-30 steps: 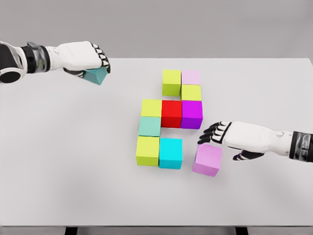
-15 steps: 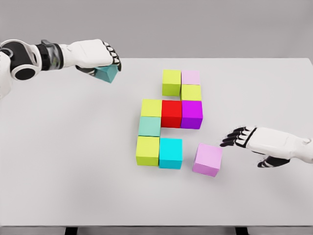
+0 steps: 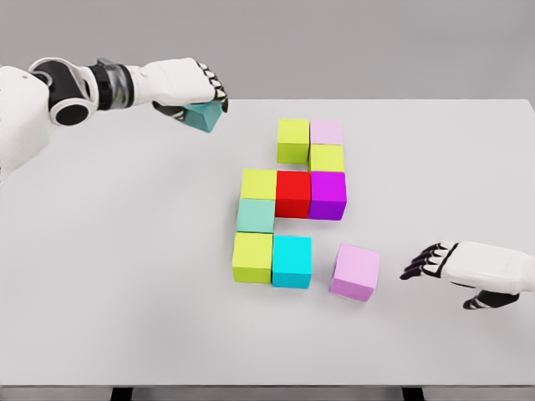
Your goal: Assemble the squares on the desktop into the number 2
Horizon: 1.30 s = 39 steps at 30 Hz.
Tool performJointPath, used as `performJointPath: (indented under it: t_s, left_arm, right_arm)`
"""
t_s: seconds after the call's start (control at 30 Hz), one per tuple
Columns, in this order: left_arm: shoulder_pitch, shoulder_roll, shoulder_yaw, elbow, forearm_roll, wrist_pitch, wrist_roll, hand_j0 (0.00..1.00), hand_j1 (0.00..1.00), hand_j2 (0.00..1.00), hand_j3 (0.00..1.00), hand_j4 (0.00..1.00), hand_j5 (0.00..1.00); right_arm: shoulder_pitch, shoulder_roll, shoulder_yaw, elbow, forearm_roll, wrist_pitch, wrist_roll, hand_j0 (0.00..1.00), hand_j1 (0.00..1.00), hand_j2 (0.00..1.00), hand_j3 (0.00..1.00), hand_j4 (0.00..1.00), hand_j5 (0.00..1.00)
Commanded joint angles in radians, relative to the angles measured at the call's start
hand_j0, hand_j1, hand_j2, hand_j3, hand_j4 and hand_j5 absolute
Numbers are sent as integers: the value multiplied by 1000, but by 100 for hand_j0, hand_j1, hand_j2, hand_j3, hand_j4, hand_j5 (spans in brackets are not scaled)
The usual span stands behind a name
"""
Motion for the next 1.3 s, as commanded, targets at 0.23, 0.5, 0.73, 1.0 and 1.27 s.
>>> performJointPath:
  t_s: [0.23, 0.5, 0.73, 1.0, 1.27]
  left_arm:
    - [-3, -63, 2, 48, 4, 1, 0, 68, 68, 68, 68, 68, 68]
    - [-17, -135, 2, 117, 2, 1, -1, 68, 68, 68, 68, 68, 68]
    - [-20, -178, 2, 151, 4, 1, -1, 68, 68, 68, 68, 68, 68]
    - [-18, -209, 16, 169, 2, 1, -1, 68, 68, 68, 68, 68, 68]
    - [-18, -226, 19, 196, 1, 1, -1, 76, 76, 76, 76, 76, 76]
  right_arm:
    - [49, 0, 7, -1, -6, 3, 0, 82, 82, 82, 82, 82, 82]
    - [32, 12, 5, -3, -78, 3, 0, 72, 72, 72, 72, 72, 72]
    - [31, 27, 7, -3, -147, 3, 0, 64, 64, 64, 64, 64, 64]
    - [28, 75, 10, -3, -150, 3, 0, 60, 60, 60, 60, 60, 60]
    - [14, 116, 49, -3, -150, 3, 0, 58, 58, 58, 58, 58, 58]
